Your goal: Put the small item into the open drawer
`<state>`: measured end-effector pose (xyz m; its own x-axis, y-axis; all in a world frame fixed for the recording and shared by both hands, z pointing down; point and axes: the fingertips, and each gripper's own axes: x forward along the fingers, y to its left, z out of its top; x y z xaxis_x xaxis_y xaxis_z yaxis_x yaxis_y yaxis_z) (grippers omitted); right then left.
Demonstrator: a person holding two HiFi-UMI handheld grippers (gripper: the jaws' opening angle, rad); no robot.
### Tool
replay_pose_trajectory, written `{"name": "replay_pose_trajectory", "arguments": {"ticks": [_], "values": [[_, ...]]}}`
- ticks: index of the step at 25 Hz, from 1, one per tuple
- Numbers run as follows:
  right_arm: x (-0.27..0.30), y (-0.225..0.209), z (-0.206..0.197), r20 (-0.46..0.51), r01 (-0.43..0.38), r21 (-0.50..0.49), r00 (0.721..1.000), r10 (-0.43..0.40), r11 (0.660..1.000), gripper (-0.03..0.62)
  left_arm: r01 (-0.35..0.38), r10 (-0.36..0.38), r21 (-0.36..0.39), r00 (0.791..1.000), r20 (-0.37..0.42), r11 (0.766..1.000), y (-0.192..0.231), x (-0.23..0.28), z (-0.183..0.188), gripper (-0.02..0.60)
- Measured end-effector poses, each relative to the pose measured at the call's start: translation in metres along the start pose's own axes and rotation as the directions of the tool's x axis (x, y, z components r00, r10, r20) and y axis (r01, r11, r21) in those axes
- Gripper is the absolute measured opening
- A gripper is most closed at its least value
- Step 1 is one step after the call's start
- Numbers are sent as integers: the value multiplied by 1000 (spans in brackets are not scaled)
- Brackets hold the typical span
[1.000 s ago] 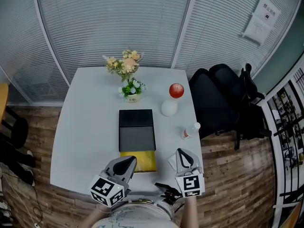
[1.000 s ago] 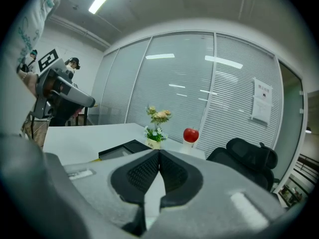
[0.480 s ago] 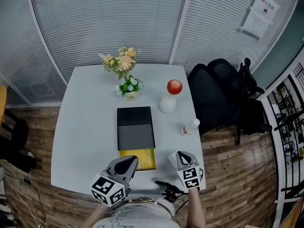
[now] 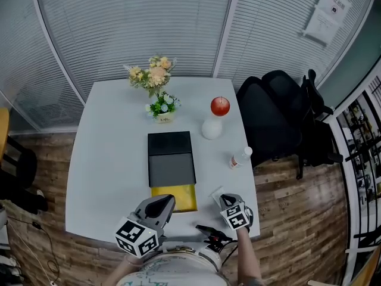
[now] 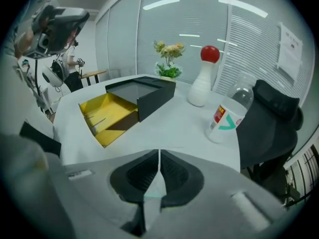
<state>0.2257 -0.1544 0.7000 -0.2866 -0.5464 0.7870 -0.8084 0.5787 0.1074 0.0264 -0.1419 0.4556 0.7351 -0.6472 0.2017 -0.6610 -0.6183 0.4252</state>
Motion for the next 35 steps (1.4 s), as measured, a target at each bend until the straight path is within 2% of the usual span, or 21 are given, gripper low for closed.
{"name": "replay_pose_trajectory", "arguments": {"ticks": [7, 16, 19, 22, 35], "values": [[12, 6, -19, -100, -45, -29, 994, 42, 999, 67, 7, -7, -9, 1000, -9, 1000, 0, 0, -4, -3], [27, 8, -34, -188, -81, -62, 980, 68, 995, 71, 5, -5, -9, 1000, -23, 1000, 1, 3, -8, -2], [28, 10, -34, -181, -88, -55, 980, 76, 995, 34, 9, -9, -12, 1000, -29, 1000, 1, 3, -10, -3], [30, 11, -36, -173, -80, -45, 982, 71, 996, 25, 23, -24, -25, 999, -42, 999, -1, 4, -14, -2], [28, 8, -34, -120, -29, 71, 992, 38, 997, 14, 31, -32, -19, 998, -48, 999, -7, 3, -16, -3]]}}
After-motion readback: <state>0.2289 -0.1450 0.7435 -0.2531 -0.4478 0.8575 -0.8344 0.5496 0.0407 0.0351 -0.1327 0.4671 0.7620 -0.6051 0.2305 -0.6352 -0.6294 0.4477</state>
